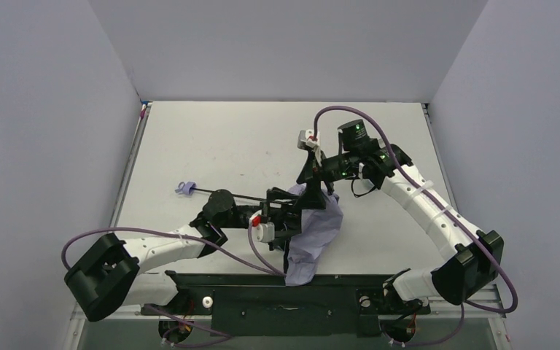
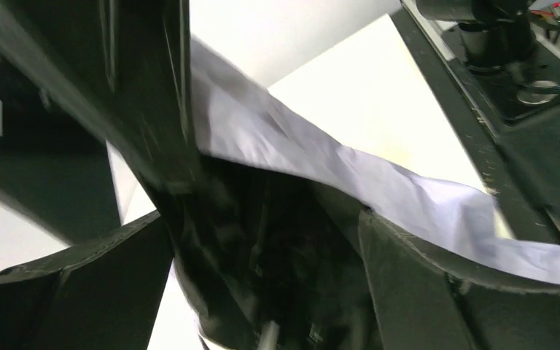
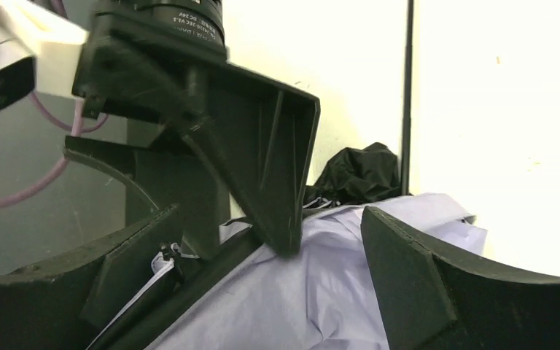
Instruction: Open the umbrella
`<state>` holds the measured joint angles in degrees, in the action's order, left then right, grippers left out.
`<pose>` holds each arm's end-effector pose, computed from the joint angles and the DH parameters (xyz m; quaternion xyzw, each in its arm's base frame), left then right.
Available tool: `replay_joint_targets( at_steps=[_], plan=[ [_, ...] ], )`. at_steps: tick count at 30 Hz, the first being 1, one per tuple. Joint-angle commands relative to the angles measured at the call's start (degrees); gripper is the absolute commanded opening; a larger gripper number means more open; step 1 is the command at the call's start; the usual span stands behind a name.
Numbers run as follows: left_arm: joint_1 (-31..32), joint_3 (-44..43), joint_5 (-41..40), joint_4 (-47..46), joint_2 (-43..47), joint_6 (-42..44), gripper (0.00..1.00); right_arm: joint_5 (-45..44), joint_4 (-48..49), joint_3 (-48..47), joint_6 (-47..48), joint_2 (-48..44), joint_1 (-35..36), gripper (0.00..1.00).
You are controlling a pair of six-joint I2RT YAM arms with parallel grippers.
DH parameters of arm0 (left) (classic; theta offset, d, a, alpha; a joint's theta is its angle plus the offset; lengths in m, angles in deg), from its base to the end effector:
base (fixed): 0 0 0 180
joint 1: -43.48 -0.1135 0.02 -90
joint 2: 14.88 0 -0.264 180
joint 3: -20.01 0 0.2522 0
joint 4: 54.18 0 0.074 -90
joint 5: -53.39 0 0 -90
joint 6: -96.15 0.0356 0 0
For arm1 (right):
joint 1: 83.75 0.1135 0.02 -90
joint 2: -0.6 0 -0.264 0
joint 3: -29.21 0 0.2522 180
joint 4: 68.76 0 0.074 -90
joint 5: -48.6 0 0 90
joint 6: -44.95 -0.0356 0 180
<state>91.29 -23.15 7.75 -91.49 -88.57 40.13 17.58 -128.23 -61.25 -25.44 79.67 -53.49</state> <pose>0.1574 -0.2107 0.2505 0.6159 0.2800 -0.3322 0.6571 0.2255 0.1669 0.3538 -0.5024 0.6628 0.4866 0.2674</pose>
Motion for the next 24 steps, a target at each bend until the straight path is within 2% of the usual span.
replay_joint_targets(
  at_steps=[1,3,7,11,14,18,20,24],
  plan=[
    [-3.0,3.69,0.09,10.34,8.74,-6.35,0.94,1.79,7.62,1.86,0.8,-3.83,-0.56,0.86],
    [-3.6,6.31,0.12,11.66,12.64,-6.33,0.97,1.88,7.58,2.78,2.13,-4.43,-0.49,0.86],
    [-2.88,8.68,-0.46,10.7,15.07,-8.43,0.97,2.01,7.45,4.0,3.96,-5.39,-0.2,0.87],
    [0.93,7.58,-5.78,0.97,10.52,-17.56,0.97,2.02,7.49,3.89,3.55,-5.73,0.53,0.87],
    [5.36,6.44,-15.53,-10.39,5.48,-23.77,0.97,1.82,7.27,4.47,3.08,-6.31,0.73,0.87],
    [10.23,6.59,-25.47,-19.97,0.21,-19.6,0.97,1.33,4.49,5.79,4.93,-7.23,0.94,0.87],
    [11.52,7.02,-27.08,-21.77,-0.08,-16.82,0.97,0.94,2.07,6.19,7.14,-7.5,0.99,0.87],
    [12.86,8.33,-25.35,-21.6,2.51,-11.9,0.97,0.27,-2.67,7.38,12.14,-8.01,0.97,0.88]
  ],
)
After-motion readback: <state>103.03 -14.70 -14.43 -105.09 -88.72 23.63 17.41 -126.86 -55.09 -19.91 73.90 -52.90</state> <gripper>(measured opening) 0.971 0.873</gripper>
